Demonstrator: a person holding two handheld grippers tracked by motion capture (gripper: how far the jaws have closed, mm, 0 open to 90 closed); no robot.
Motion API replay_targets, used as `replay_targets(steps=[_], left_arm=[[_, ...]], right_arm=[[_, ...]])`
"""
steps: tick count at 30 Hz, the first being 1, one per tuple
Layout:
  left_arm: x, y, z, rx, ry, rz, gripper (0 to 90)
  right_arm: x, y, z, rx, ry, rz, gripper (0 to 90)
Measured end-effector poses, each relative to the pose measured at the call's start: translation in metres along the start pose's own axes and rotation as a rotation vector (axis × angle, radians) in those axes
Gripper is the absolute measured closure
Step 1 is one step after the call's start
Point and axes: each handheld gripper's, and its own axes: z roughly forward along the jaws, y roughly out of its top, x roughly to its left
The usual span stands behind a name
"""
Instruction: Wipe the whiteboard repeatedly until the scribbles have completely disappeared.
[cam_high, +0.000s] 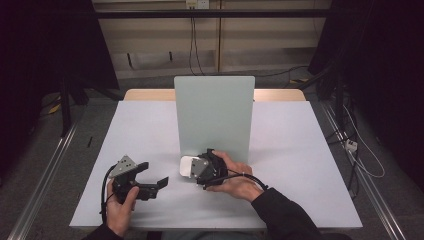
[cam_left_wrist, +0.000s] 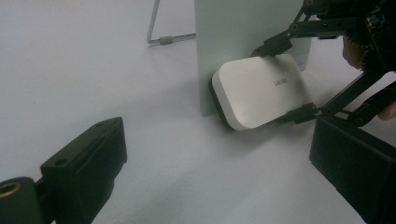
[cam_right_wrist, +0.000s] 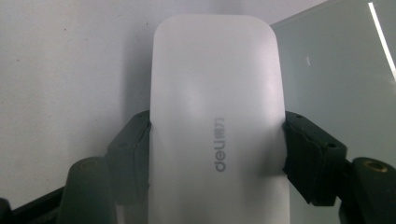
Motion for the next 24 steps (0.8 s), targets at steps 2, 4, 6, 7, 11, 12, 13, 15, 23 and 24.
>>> replay_targets(steps=[2, 4, 6, 7, 11, 12, 13, 15, 23, 24], left_arm=[[0.001, 0.0, 0.0, 0.001, 0.0, 0.004, 4.0], [0.0, 0.0, 0.0, 0.002, 0.004, 0.001, 4.0], [0.0, 0.0, 0.0, -0.001, -0.001, -0.004, 4.0], [0.0, 0.0, 0.0, 0.0, -0.001, -0.004, 4.0], [0.0, 0.0, 0.0, 0.0, -0.001, -0.004, 4.0], [0.0, 0.0, 0.0, 0.001, 0.004, -0.004, 4.0], [0.0, 0.0, 0.0, 0.002, 0.004, -0.002, 4.0], [0.0, 0.0, 0.0, 0.002, 0.003, -0.004, 4.0], [-0.001, 0.0, 0.0, 0.001, 0.005, -0.003, 4.0], [-0.001, 0.0, 0.0, 0.0, 0.004, -0.004, 4.0]], right_arm=[[-0.001, 0.0, 0.0, 0.002, 0.005, 0.005, 31.7], [-0.002, 0.001, -0.003, -0.008, -0.017, 0.004, 31.7], [-0.007, 0.0, -0.008, -0.026, -0.04, 0.028, 31.7], [-0.011, 0.0, -0.011, -0.038, -0.048, 0.044, 31.6], [-0.024, -0.004, -0.025, -0.069, -0.093, 0.079, 31.6], [-0.027, -0.005, -0.028, -0.074, -0.103, 0.088, 31.7], [-0.029, -0.006, -0.031, -0.08, -0.117, 0.096, 31.7], [-0.036, -0.008, -0.038, -0.092, -0.132, 0.109, 31.6], [-0.043, -0.013, -0.046, -0.115, -0.161, 0.139, 31.6], [-0.042, -0.014, -0.046, -0.115, -0.159, 0.141, 31.7]])
